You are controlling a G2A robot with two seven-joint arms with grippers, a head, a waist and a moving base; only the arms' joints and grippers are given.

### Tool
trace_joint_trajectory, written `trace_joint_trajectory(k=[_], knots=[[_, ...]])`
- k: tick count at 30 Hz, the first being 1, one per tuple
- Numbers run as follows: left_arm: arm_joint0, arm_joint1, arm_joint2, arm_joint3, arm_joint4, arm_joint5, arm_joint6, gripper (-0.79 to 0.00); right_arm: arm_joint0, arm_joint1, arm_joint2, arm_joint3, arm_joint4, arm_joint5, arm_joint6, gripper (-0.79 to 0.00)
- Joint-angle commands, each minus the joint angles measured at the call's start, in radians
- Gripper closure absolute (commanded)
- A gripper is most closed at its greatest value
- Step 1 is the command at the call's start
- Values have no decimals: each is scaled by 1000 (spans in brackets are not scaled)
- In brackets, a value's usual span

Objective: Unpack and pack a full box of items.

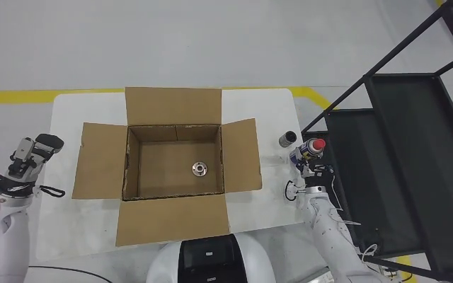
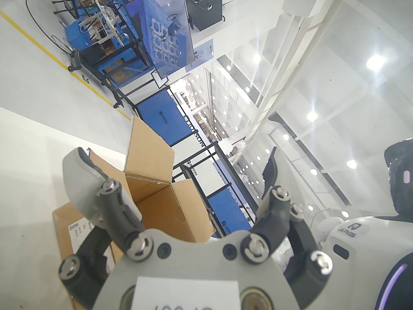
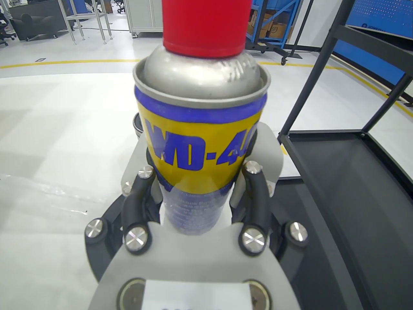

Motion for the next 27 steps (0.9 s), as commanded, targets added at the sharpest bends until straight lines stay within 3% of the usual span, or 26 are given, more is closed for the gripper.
trace_joint_trajectory(k=[1,8,15,21,27], knots=[[0,0,0,0,0,0,0,-785,0,1,-5,2,-6,-3,-3,-785],[0,0,0,0,0,0,0,-785,-24,7,-12,-35,-12,-13,-18,-785],[0,0,0,0,0,0,0,-785,-109,20,32,-174,9,30,-50,-785],[0,0,0,0,0,0,0,-785,-212,33,77,-359,2,62,-72,-785],[0,0,0,0,0,0,0,-785,-336,41,110,-627,0,29,-26,-785]])
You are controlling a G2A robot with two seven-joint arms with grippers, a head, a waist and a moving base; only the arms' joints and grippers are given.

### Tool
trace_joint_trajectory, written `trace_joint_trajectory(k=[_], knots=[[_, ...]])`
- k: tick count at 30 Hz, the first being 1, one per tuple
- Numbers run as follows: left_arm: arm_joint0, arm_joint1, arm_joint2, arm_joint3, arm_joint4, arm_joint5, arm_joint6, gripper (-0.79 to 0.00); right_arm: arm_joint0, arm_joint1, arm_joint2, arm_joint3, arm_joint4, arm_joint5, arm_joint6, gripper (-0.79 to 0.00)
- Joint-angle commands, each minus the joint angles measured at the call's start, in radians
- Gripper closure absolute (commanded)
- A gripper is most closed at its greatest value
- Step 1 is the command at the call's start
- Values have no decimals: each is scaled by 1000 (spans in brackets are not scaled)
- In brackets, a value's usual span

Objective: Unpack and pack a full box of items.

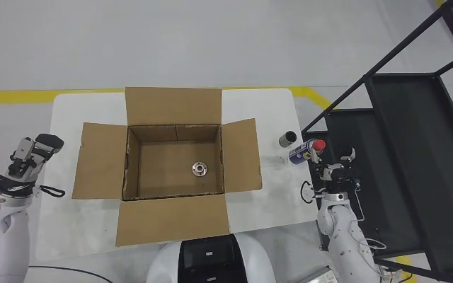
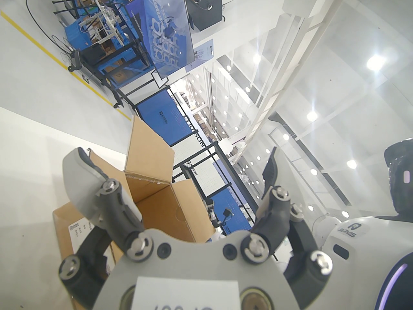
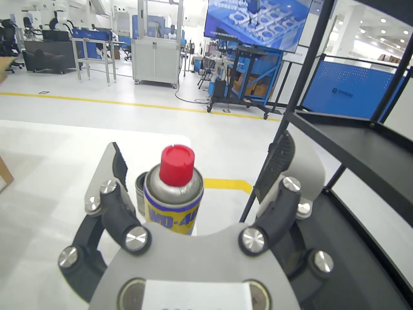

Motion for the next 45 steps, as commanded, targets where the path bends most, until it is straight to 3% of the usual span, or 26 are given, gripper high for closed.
trace_joint_trajectory(k=[1,6,14,27,45], knots=[[0,0,0,0,0,0,0,-785,-46,2,7,-110,-6,-14,28,-785],[0,0,0,0,0,0,0,-785,-135,9,4,-334,-24,-115,139,-785],[0,0,0,0,0,0,0,-785,-209,25,-20,-615,-28,-327,472,-785],[0,0,0,0,0,0,0,-785,-85,46,-141,-667,209,-595,1045,-785],[0,0,0,0,0,0,0,-785,-86,46,-148,-675,206,-602,1049,-785]])
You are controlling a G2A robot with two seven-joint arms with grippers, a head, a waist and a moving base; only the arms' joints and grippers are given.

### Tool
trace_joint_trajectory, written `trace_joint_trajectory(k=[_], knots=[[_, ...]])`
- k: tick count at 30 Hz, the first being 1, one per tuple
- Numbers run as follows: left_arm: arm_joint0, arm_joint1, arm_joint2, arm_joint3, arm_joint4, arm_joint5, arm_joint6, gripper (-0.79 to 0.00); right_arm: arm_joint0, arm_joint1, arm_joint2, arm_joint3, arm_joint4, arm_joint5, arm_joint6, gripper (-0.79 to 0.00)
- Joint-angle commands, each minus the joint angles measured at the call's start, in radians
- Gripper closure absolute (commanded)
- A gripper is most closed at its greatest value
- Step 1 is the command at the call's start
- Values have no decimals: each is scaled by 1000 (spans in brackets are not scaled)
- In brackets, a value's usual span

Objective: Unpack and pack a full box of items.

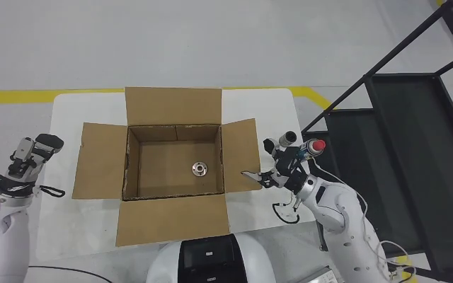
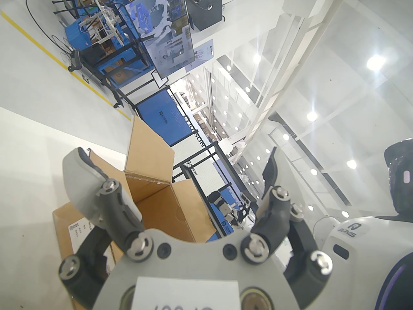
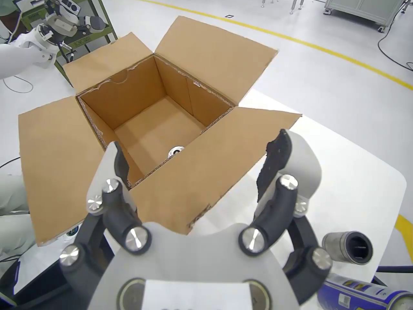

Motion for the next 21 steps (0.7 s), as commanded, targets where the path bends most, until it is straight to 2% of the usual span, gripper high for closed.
trace_joint_trajectory(k=[1,7,11,15,17,21], knots=[[0,0,0,0,0,0,0,-785,-4,1,-17,-26,-5,-9,14,-785],[0,0,0,0,0,0,0,-785,33,4,-97,-179,-28,54,157,-785],[0,0,0,0,0,0,0,-785,128,2,-229,-210,-69,79,388,-785],[0,0,0,0,0,0,0,-785,278,-9,-384,-143,-5,83,581,-785],[0,0,0,0,0,0,0,-785,359,-18,-447,-82,30,122,663,-785],[0,0,0,0,0,0,0,-785,499,-38,-564,28,-19,204,775,-785]])
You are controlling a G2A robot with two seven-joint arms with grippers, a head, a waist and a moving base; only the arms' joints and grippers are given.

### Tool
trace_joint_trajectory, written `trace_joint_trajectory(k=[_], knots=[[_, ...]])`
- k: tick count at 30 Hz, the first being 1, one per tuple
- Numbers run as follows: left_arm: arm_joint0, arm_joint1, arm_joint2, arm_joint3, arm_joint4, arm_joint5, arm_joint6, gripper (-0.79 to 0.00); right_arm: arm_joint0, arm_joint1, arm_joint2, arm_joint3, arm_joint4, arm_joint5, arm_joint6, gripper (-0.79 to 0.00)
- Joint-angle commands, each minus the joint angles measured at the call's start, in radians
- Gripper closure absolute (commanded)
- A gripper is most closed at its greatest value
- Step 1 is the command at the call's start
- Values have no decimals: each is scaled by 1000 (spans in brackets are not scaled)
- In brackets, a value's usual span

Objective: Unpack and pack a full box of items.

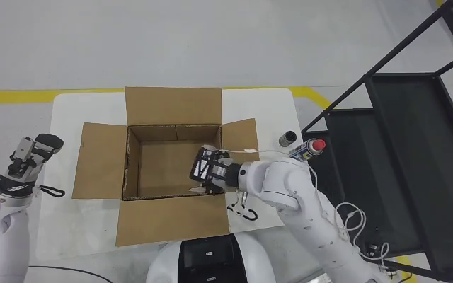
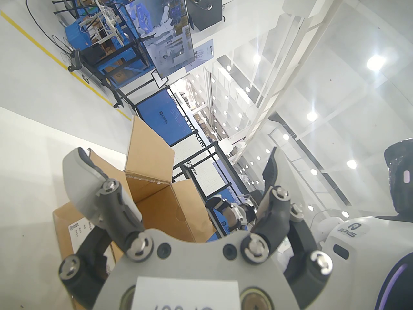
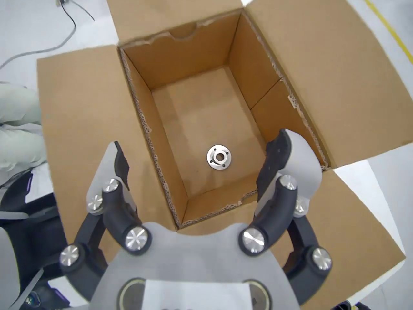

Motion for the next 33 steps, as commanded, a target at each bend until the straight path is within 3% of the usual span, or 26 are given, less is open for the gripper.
trace_joint_trajectory(k=[1,5,11,33], knots=[[0,0,0,0,0,0,0,-785,67,-10,-53,62,-36,55,37,-785],[0,0,0,0,0,0,0,-785,147,-29,-121,161,-62,135,74,-785],[0,0,0,0,0,0,0,-785,238,-49,-182,260,-38,164,158,-785],[0,0,0,0,0,0,0,-785,238,-49,-182,260,-38,164,158,-785]])
